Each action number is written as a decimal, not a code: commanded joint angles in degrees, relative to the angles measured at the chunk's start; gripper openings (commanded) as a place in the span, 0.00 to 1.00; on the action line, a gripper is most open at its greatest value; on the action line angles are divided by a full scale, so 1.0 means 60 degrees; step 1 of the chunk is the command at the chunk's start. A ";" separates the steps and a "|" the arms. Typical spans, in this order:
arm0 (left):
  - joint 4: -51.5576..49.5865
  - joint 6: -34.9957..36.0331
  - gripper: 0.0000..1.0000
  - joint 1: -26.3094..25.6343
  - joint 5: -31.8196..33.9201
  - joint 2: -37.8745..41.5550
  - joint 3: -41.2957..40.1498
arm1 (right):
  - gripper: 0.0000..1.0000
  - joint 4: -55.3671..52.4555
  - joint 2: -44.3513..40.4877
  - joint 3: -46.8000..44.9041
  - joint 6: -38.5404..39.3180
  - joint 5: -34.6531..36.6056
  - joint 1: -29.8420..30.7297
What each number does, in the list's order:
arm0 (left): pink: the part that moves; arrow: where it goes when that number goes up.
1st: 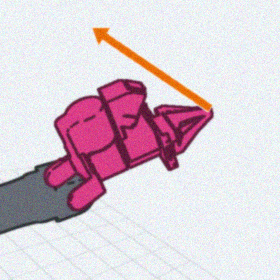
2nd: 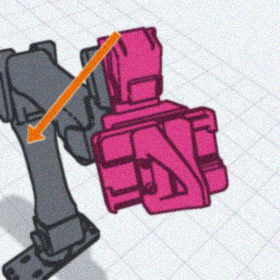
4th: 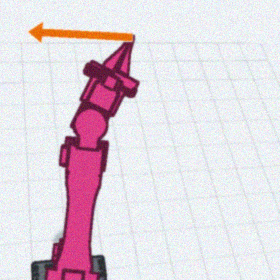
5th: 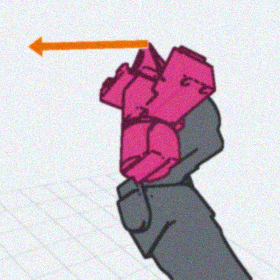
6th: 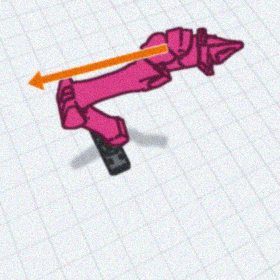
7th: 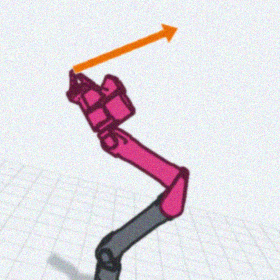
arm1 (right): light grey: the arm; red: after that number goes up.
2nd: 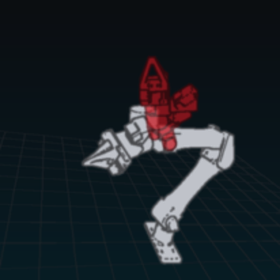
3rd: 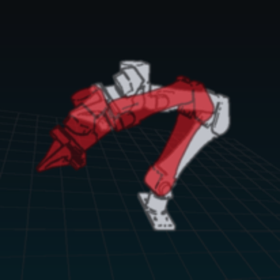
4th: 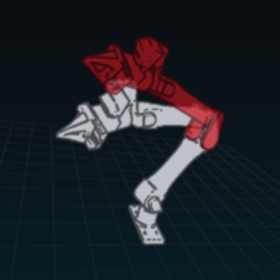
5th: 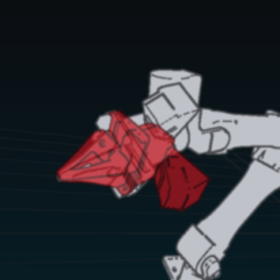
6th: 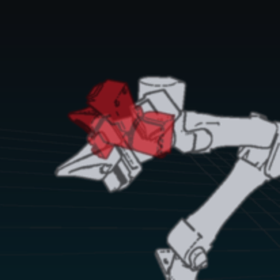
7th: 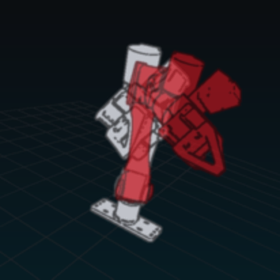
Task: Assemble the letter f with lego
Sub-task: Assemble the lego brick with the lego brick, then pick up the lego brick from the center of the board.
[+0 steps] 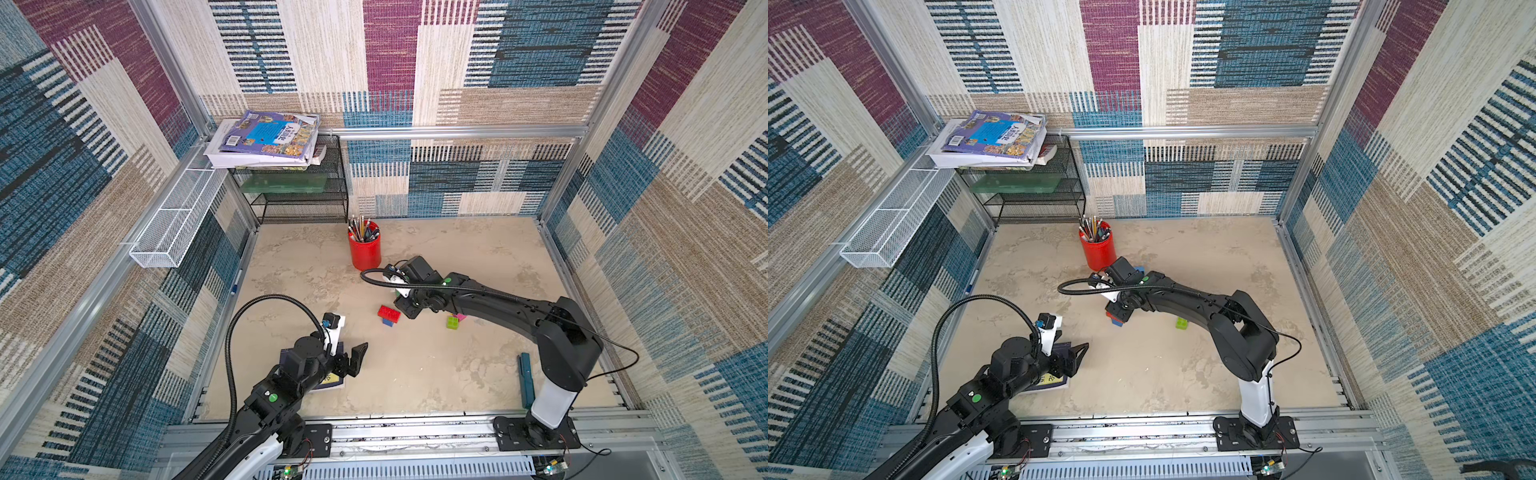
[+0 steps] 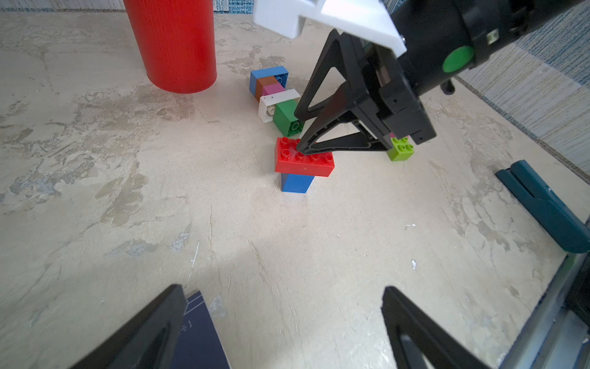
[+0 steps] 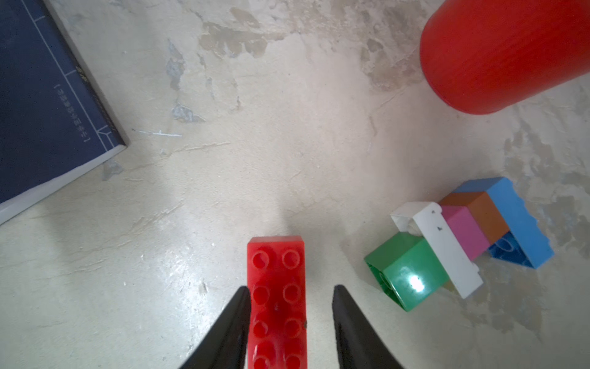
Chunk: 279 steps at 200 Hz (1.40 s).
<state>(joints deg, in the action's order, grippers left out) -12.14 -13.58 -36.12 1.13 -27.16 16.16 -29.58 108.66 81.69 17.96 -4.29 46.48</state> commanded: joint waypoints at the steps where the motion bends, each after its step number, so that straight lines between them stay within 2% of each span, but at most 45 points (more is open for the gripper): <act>1: 0.0275 -0.0050 0.99 -0.0001 -0.0027 -0.0005 -0.0004 | 0.48 0.0183 -0.0434 -0.0221 -0.0782 0.0595 -0.0139; 30: 0.0368 -0.0032 0.99 0.0005 -0.0012 -0.0093 -0.0003 | 0.53 0.0585 -0.1337 -0.1304 -0.2304 0.1791 -0.0269; 59: 0.0440 -0.0025 0.99 0.0005 -0.0056 -0.0314 0.0038 | 0.55 0.0216 -0.1847 -0.2178 -0.4619 0.3507 -0.0250; 82: 0.0507 -0.0017 0.99 0.0013 -0.0113 -0.0521 0.0078 | 0.59 0.0102 -0.2188 -0.2962 -0.6499 0.4326 -0.0188; 102: 0.0545 -0.0019 0.99 0.0000 -0.0159 -0.0643 0.0106 | 0.65 0.0304 -0.2541 -0.3777 -0.7759 0.4786 -0.0211; 129: 0.0545 -0.0035 0.99 0.0007 -0.0215 -0.0688 0.0130 | 0.67 0.0766 -0.2934 -0.4661 -0.8756 0.4795 -0.0276; 190: 0.0544 -0.0059 0.99 0.0000 -0.0305 -0.0685 0.0122 | 0.66 0.1292 -0.3140 -0.5797 -0.9815 0.4845 -0.0319; 279: 0.0545 -0.0058 0.99 0.0004 -0.0303 -0.0689 0.0112 | 0.61 0.1843 -0.2861 -0.5997 -0.9325 0.4424 -0.0843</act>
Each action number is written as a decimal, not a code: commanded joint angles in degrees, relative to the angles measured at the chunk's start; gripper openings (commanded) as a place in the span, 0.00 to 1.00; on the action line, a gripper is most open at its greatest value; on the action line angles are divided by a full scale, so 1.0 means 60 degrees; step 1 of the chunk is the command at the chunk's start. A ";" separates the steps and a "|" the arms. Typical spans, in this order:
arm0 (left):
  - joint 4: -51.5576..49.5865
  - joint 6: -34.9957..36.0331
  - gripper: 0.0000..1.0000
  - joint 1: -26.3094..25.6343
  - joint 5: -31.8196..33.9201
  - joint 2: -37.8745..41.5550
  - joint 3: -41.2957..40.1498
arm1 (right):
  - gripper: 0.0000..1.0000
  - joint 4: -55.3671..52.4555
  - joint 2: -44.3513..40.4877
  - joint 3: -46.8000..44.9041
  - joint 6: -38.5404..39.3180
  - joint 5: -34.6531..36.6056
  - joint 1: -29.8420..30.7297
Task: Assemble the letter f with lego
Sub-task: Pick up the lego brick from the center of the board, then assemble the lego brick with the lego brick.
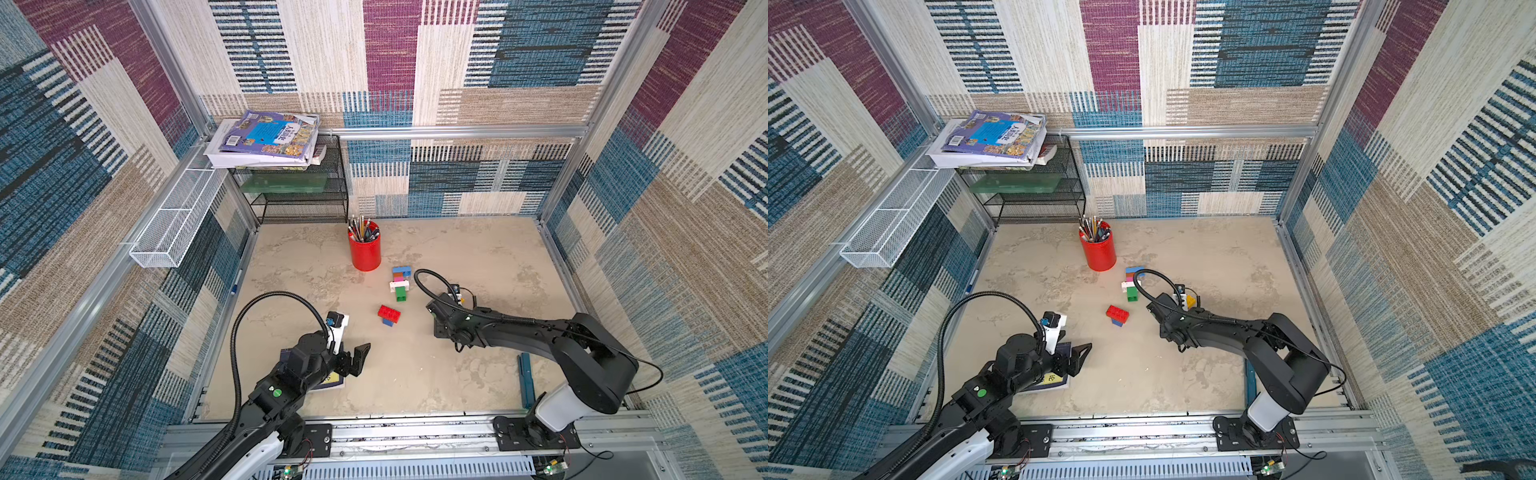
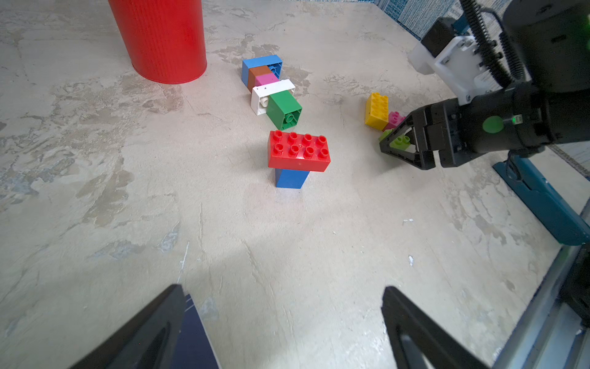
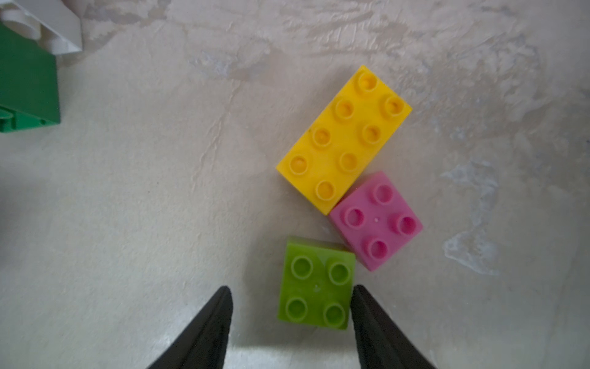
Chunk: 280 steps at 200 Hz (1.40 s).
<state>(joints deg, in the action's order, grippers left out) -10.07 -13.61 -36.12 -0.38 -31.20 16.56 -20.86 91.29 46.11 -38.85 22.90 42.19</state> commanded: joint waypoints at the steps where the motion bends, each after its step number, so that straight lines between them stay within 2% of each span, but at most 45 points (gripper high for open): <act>1: 0.0198 -0.0058 0.99 0.0009 -0.0053 -0.0015 0.0050 | 0.61 0.0395 0.0027 -0.0067 0.0160 -0.0116 -0.0138; 104: 0.0196 -0.0059 0.99 0.0007 -0.0046 -0.0073 0.0068 | 0.50 0.0403 0.0107 0.0026 0.0507 -0.0132 -0.0247; 182: 0.0198 -0.0060 0.99 0.0003 -0.0085 -0.0058 0.0068 | 0.32 0.0380 -0.0134 0.0157 0.0959 -0.0489 -0.0183; 228: 0.0140 -0.0063 0.99 0.0000 -0.0112 -0.0033 0.0084 | 0.30 -0.0422 -0.0155 0.1447 0.2546 -0.1553 -0.0148; 280: -0.0328 0.0090 0.99 0.0006 -0.0279 -0.0095 0.0551 | 0.29 -0.1573 0.0613 0.3579 0.4423 -0.2619 -0.0105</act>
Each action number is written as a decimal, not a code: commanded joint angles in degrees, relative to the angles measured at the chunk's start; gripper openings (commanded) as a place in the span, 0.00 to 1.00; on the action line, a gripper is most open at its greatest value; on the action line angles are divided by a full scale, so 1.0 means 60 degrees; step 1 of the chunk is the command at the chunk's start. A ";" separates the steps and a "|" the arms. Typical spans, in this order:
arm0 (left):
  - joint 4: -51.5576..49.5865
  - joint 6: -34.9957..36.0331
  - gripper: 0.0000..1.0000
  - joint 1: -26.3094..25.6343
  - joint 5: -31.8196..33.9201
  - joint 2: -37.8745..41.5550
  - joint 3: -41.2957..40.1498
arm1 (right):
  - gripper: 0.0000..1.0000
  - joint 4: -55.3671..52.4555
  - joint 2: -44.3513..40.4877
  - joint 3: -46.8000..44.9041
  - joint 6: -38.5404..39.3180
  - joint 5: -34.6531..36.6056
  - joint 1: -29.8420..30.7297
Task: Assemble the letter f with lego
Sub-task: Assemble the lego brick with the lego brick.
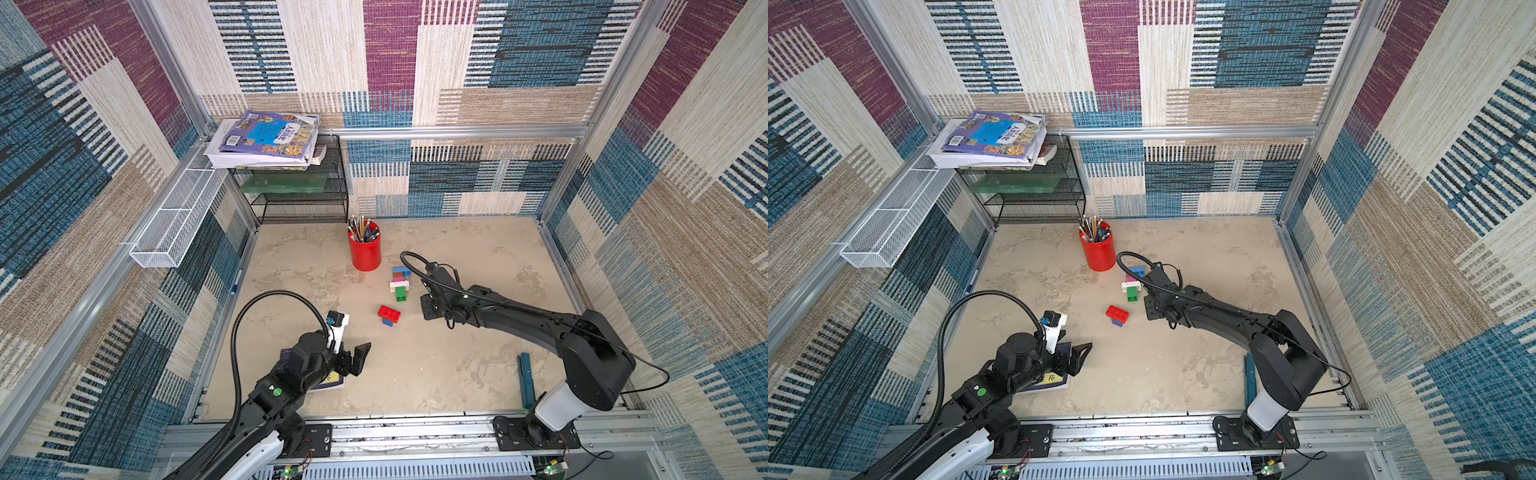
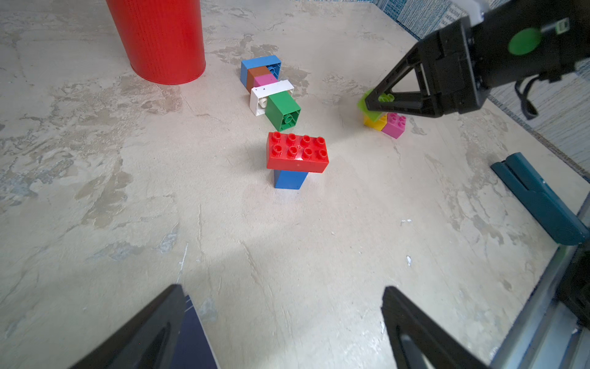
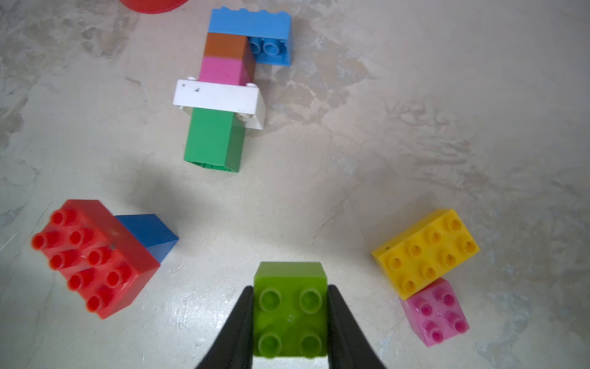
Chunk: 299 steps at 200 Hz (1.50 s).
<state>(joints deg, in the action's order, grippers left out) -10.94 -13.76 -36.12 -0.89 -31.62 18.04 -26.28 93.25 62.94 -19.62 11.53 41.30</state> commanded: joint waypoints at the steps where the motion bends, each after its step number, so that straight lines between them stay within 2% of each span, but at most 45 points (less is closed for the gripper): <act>1: -0.0212 0.0121 0.99 0.0010 -0.0192 -0.0030 0.0325 | 0.29 -0.0693 0.0296 0.0818 0.1255 -0.0752 0.0045; 41: -0.0901 0.0406 0.99 0.0001 -0.0121 0.0080 0.0830 | 0.29 -0.1741 0.1254 0.2624 0.2601 -0.1292 0.0302; 118: -0.0492 0.0439 0.99 0.0007 -0.0014 0.0509 0.0175 | 0.27 -0.3330 0.2898 0.5052 0.4319 -0.1750 0.0922; 195: -0.0433 0.0396 0.99 0.0003 0.0059 0.0788 0.0003 | 0.28 -0.3555 0.3233 0.5460 0.5280 -0.2136 0.1125; 299: -0.0345 0.0377 0.99 0.0003 0.0094 0.0438 0.0069 | 0.28 -0.2778 0.3314 0.5142 0.5519 -0.2305 0.1217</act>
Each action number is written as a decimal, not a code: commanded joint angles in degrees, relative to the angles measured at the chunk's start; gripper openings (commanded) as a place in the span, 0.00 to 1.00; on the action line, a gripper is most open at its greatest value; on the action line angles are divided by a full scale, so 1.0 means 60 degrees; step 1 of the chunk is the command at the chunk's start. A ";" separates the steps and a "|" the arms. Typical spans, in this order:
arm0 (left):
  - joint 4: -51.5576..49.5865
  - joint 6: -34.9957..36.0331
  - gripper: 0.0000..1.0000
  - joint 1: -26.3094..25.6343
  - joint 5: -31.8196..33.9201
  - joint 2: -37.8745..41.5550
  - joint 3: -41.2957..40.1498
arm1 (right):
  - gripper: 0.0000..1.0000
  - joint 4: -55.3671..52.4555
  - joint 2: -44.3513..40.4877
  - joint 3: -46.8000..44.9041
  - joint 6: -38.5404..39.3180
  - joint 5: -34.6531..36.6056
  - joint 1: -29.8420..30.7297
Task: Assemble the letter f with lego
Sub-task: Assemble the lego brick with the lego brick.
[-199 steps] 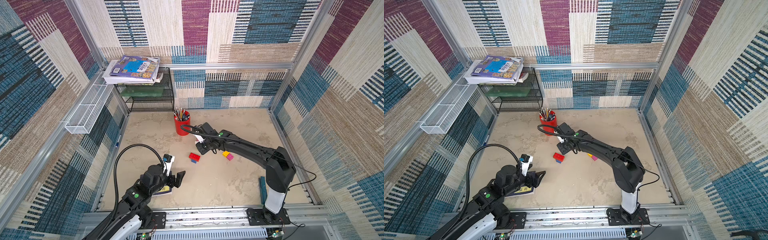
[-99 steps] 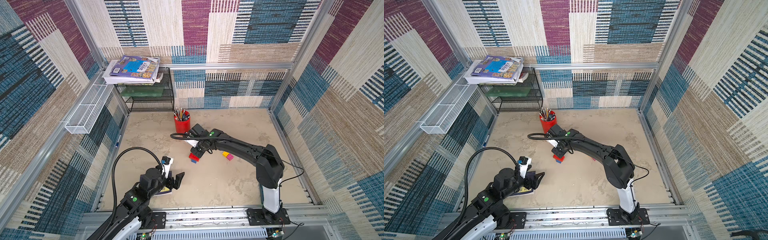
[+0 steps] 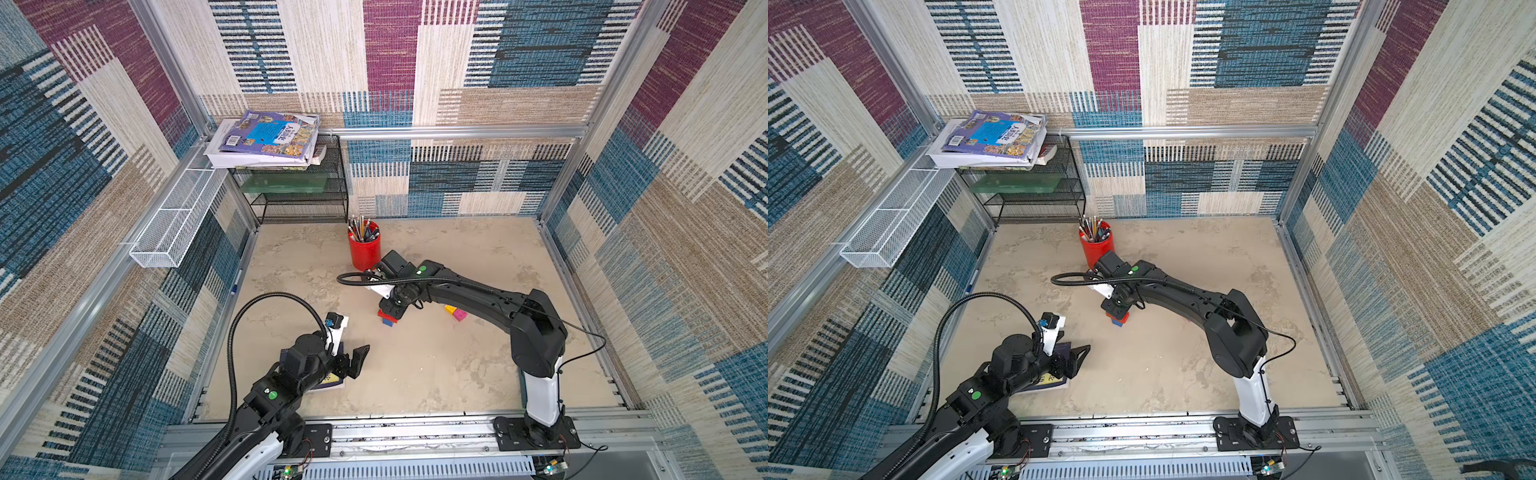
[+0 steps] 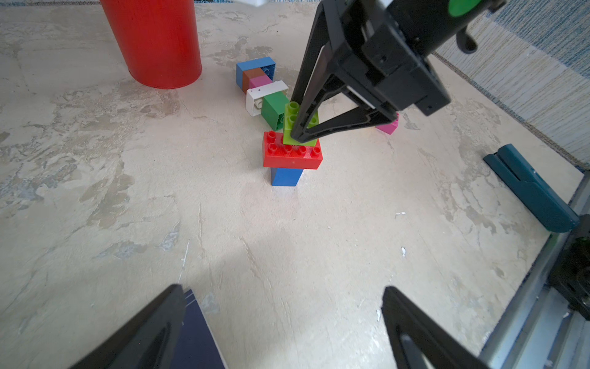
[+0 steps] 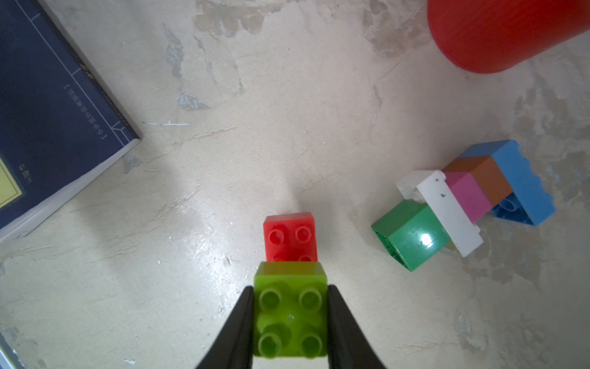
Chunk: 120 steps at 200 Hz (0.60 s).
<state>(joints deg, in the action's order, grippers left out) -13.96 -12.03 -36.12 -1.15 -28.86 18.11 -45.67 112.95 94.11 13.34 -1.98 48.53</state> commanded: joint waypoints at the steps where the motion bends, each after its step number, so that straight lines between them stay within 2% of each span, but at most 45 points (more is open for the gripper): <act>1: 0.0151 0.0088 0.99 0.0008 0.0135 -0.0015 0.0058 | 0.28 0.0458 0.0030 -0.0061 0.0021 -0.0052 0.0012; 120: 0.0161 0.0085 0.99 0.0012 0.0170 -0.0049 0.0058 | 0.28 0.1135 -0.0284 -0.0902 -0.0056 -0.0053 -0.0017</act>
<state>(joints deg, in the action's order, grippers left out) -13.93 -12.03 -36.12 -0.34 -29.12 18.13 -41.45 112.01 89.38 13.28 -1.98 48.51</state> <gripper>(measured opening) 0.991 0.351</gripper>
